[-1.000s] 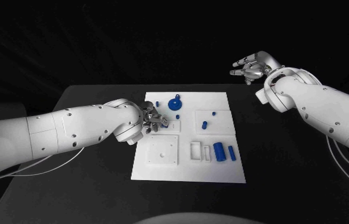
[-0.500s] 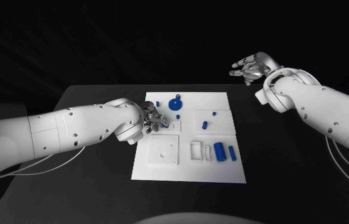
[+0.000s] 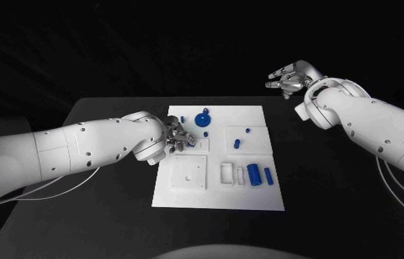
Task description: Assemble the parts on the task board
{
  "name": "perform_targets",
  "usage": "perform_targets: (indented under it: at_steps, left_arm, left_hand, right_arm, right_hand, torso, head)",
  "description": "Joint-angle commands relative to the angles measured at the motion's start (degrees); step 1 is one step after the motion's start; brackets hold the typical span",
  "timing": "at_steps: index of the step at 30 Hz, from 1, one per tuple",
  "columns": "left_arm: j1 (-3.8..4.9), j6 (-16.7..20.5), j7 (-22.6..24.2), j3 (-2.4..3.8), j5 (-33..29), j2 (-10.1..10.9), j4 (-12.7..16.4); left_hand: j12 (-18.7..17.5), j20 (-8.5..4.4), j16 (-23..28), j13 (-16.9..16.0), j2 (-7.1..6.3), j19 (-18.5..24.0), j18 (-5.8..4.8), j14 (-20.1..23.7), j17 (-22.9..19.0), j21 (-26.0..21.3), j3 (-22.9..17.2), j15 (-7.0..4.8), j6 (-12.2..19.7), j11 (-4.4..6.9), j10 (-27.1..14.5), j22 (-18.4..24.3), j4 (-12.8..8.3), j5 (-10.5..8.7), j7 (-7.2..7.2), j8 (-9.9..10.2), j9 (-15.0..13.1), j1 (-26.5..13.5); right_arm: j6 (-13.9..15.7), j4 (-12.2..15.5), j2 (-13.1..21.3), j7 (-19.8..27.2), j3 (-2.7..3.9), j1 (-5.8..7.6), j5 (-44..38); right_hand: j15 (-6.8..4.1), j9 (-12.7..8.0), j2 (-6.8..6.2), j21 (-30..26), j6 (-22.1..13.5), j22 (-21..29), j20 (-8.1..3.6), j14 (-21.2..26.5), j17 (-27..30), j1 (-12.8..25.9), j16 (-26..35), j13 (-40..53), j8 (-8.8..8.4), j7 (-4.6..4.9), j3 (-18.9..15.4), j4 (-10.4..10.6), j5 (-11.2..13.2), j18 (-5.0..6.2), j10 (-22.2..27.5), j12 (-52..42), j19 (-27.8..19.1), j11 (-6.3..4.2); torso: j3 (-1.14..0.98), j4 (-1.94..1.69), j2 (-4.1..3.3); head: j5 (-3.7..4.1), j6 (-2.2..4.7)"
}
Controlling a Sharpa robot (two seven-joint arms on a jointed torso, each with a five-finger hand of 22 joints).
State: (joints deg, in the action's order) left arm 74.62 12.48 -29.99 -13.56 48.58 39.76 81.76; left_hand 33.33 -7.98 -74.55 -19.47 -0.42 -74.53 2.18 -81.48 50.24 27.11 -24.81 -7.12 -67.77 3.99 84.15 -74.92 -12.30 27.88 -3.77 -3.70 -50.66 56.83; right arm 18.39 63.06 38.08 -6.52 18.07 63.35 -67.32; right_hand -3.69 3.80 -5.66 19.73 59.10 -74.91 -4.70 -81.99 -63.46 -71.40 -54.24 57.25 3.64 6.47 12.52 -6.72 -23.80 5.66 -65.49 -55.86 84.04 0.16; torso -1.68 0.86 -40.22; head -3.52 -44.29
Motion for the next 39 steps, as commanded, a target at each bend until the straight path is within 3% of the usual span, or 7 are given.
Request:
perform_targets:
  at_steps: [1,10,15,29,32,39]
  left_arm:
    - [-0.4,-2.1,-1.4,-0.34,0.9,-0.1,-0.2]
    - [-0.4,-2.2,-1.4,-0.34,1.6,-0.3,-0.3]
    - [-0.4,-1.8,-1.5,-0.34,2.4,-0.4,-0.5]
    - [-0.4,-2.1,-1.4,-0.33,2.2,-0.9,-0.7]
    - [-0.4,-2.3,-1.4,-0.33,2.2,-1.0,-0.8]
    - [-0.4,-2.7,-1.5,-0.33,2.2,-1.2,-0.9]
  left_hand:
    - [-0.1,-0.03,0.3,0.1,0.21,0.4,-0.45,-0.2,0.1,0.2,-2.8,-0.08,-9.3,0.41,2.7,-1.0,-2.9,0.02,5.6,-0.3,0.1,0.6]
    - [0.4,0.01,-0.2,-0.2,0.27,0.3,-0.5,-0.3,0.7,0.3,-2.1,-0.06,-9.8,0.46,2.7,-1.0,-2.4,-0.7,5.75,-0.3,0.1,1.0]
    - [0.7,0.04,-0.6,-0.3,1.04,0.3,-0.51,-0.5,1.0,0.3,-2.1,-0.04,-9.9,0.5,2.7,-1.0,-1.9,-1.86,5.82,-0.4,-0.3,1.0]
    - [2.0,0.29,-2.1,-0.9,1.05,0.5,-0.52,-0.7,3.3,0.5,-1.7,0.15,-10.4,0.63,2.6,-1.0,-1.7,-2.41,6.04,-0.5,-1.7,1.1]
    - [2.4,0.48,-2.6,-1.0,1.63,0.5,-0.36,-0.9,4.1,0.6,-1.5,0.21,-10.5,0.67,2.6,-1.0,-1.2,-3.69,6.16,-0.6,-2.4,1.0]
    - [3.2,0.65,-3.3,-0.7,2.19,0.5,-0.13,-1.1,5.2,0.9,-1.3,0.22,-10.6,0.74,2.6,-1.0,-0.8,-4.73,6.31,-0.8,-3.9,0.8]
  right_arm:
    - [-1.1,0.0,0.0,-0.5,0.03,-0.02,-0.6]
    - [-1.4,-0.1,-0.1,-0.7,0.03,-0.02,-0.6]
    - [-1.7,-0.1,-0.2,-0.7,0.03,-0.09,-0.6]
    - [-2.0,0.0,-0.2,-0.9,0.03,-0.25,-0.8]
    - [-2.0,0.0,-0.2,-1.0,0.03,-0.28,-0.9]
    - [-2.3,0.4,-0.1,-1.3,0.03,-0.39,-1.1]
  right_hand:
    - [0.09,-0.1,0.02,-0.3,0.4,-1.0,0.0,0.3,0.1,0.5,0.3,0.0,-0.07,-0.15,0.3,0.0,0.1,0.6,0.3,0.2,2.2,0.05]
    - [0.1,-0.1,-0.05,-0.5,0.4,-0.9,0.02,0.3,0.2,0.6,0.4,0.0,-0.07,-0.13,0.5,-0.1,0.1,0.62,0.4,0.2,2.2,0.07]
    - [0.11,-0.1,0.15,-0.8,0.4,-0.9,0.02,0.5,0.3,0.1,0.6,-0.1,-0.08,-0.09,1.5,-0.6,1.1,0.64,0.6,0.3,2.1,0.09]
    - [0.12,-0.1,-0.08,-1.0,0.5,-1.0,0.04,0.5,0.4,0.5,0.7,-0.1,-0.07,-0.09,2.5,-0.9,1.3,0.67,0.7,0.3,2.1,0.09]
    - [0.13,-0.1,-0.1,-1.3,0.5,-0.9,0.04,0.5,0.5,0.6,0.8,-0.2,-0.07,-0.09,2.5,-1.0,1.3,0.69,0.8,0.3,2.1,0.1]
    - [0.13,-0.1,0.25,-1.6,0.5,-0.9,0.07,0.6,0.6,0.4,0.9,-0.2,-0.08,-0.06,3.6,-1.1,2.4,0.76,1.0,0.2,2.1,0.11]
  torso:
    - [0.02,-0.03,0.0]
    - [0.03,-0.02,-0.03]
    - [0.02,0.01,-0.04]
    - [-0.03,0.02,-0.01]
    - [-0.01,0.02,0.0]
    - [-0.01,0.03,-0.02]
  head:
    - [0.0,-0.03]
    - [-0.11,-0.14]
    - [-0.21,-0.11]
    - [-0.61,-0.2]
    - [-0.64,-0.18]
    - [-0.52,-0.13]
